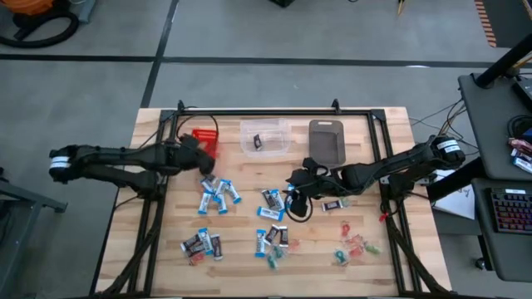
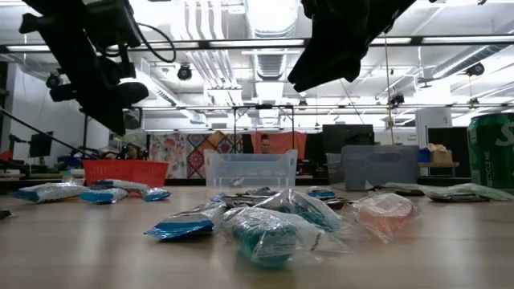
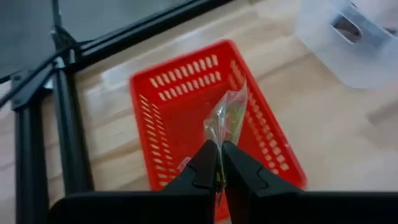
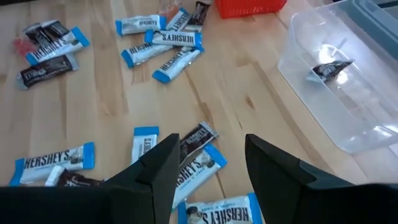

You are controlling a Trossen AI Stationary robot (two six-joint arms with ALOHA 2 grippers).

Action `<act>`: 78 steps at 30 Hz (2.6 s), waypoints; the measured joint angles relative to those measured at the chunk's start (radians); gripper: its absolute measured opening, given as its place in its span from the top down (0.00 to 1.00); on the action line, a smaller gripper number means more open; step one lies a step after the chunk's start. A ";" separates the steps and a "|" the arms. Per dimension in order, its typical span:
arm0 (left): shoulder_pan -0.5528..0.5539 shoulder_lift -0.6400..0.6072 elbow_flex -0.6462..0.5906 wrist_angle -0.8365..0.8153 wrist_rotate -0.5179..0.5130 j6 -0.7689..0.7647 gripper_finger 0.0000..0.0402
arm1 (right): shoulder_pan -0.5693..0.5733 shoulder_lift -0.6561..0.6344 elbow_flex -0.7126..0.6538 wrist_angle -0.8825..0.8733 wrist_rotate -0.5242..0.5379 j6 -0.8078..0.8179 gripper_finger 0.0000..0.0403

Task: Sort candy
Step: Put the green candy into the red bin, then put the black chocolate bar into the transparent bin

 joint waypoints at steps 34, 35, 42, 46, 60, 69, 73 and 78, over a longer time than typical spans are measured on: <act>-0.054 0.043 0.002 0.139 0.039 0.181 0.72 | 0.006 0.000 0.000 -0.017 -0.145 0.209 0.58; -0.073 0.043 0.002 0.164 0.049 0.201 0.72 | 0.006 0.000 0.000 -0.030 -0.176 0.234 0.58; -0.212 0.043 0.002 0.329 0.067 0.310 0.72 | 0.015 0.000 0.001 -0.348 -0.332 0.274 0.58; -0.270 0.043 0.002 0.402 0.085 0.344 0.72 | 0.061 0.000 0.001 -0.612 -0.332 0.092 0.58; -0.325 0.043 0.002 0.481 0.090 0.369 0.72 | 0.100 0.000 -0.093 -0.682 -0.283 -0.005 0.58; -0.325 0.043 0.002 0.482 0.090 0.369 0.72 | 0.100 0.000 -0.216 -0.517 -0.261 -0.016 0.58; -0.325 0.043 0.002 0.483 0.089 0.369 0.72 | 0.100 0.000 -0.251 -0.478 -0.253 0.001 0.58; -0.325 0.043 0.002 0.490 0.089 0.369 0.72 | 0.099 0.000 -0.295 -0.401 -0.237 0.008 0.58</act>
